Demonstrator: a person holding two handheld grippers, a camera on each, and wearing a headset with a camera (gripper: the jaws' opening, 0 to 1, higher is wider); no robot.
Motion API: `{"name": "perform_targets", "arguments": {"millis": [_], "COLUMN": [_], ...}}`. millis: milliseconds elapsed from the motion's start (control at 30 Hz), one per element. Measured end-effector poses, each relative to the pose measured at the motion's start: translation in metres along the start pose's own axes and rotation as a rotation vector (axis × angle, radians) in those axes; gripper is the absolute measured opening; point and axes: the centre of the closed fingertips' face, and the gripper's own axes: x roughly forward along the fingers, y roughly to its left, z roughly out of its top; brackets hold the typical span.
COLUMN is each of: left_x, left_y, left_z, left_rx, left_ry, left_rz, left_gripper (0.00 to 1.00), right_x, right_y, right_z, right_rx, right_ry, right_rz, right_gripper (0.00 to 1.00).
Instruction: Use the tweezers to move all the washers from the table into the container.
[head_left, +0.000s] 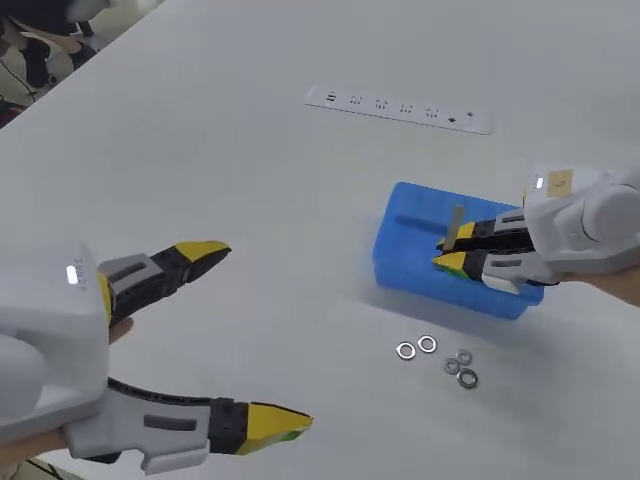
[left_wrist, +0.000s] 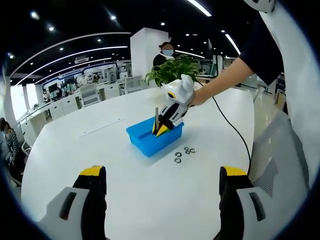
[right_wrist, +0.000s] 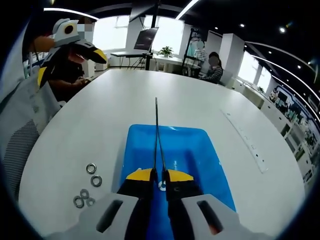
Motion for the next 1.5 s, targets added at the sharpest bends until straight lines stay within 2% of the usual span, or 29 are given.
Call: {"name": "perform_targets", "arguments": {"millis": [133, 267, 400, 533, 600, 633, 700, 900, 1000, 1033, 1100, 1133, 1233, 1333, 1500], "left_x": [-0.002, -0.001, 0.008, 0.03, 0.043, 0.051, 0.066, 0.109, 0.128, 0.132, 0.141, 0.148, 0.16, 0.165, 0.169], "left_y": [0.003, 0.005, 0.01, 0.025, 0.03, 0.029, 0.022, 0.029, 0.022, 0.021, 0.016, 0.011, 0.006, -0.001, -0.003], "left_z": [0.001, 0.004, 0.007, 0.013, 0.023, 0.03, 0.045, 0.07, 0.091, 0.095, 0.097, 0.097, 0.095, 0.099, 0.109], "left_rx": [0.0, -0.024, -0.01, 0.024, 0.041, 0.032, 0.033, 0.12, 0.154, 0.166, 0.207, 0.232, 0.25, 0.259, 0.272], "left_ry": [-0.003, -0.028, -0.033, -0.03, -0.043, -0.049, -0.088, -0.091, -0.128, -0.132, -0.115, -0.093, -0.076, -0.096, -0.131], "left_rz": [0.01, 0.013, 0.004, 0.001, -0.021, -0.055, -0.134, -0.176, -0.24, -0.255, -0.29, -0.32, -0.362, -0.41, -0.424], "left_gripper": [0.99, 0.99, 0.99, 0.97, 0.94, 0.91, 0.86, 0.78, 0.7, 0.67, 0.65, 0.64, 0.56, 0.45, 0.3], "right_x": [-0.001, -0.005, -0.01, -0.014, -0.015, -0.016, -0.018, -0.023, -0.025, -0.026, -0.026, -0.027, -0.029, -0.031, -0.032], "right_y": [-0.002, -0.007, -0.012, -0.012, -0.01, -0.01, -0.01, -0.011, -0.009, -0.008, -0.006, -0.005, -0.003, -0.002, -0.003], "right_z": [0.003, 0.006, 0.011, 0.012, 0.013, 0.014, 0.015, 0.019, 0.021, 0.021, 0.021, 0.02, 0.021, 0.022, 0.021], "right_rx": [-0.001, 0.007, 0.016, 0.0, -0.012, -0.022, -0.031, -0.026, -0.034, -0.039, -0.046, -0.05, -0.056, -0.054, -0.056], "right_ry": [-0.007, -0.014, -0.019, -0.009, -0.003, 0.001, 0.004, -0.007, -0.012, -0.013, -0.012, -0.009, -0.005, -0.011, -0.012], "right_rz": [-0.011, -0.029, -0.049, -0.053, -0.046, -0.044, -0.043, -0.044, -0.035, -0.031, -0.018, -0.013, -0.006, -0.001, 0.005], "right_gripper": [0.09, 0.08, 0.08, 0.08, 0.08, 0.08, 0.08, 0.08, 0.08, 0.08, 0.08, 0.08, 0.08, 0.08, 0.08]}}
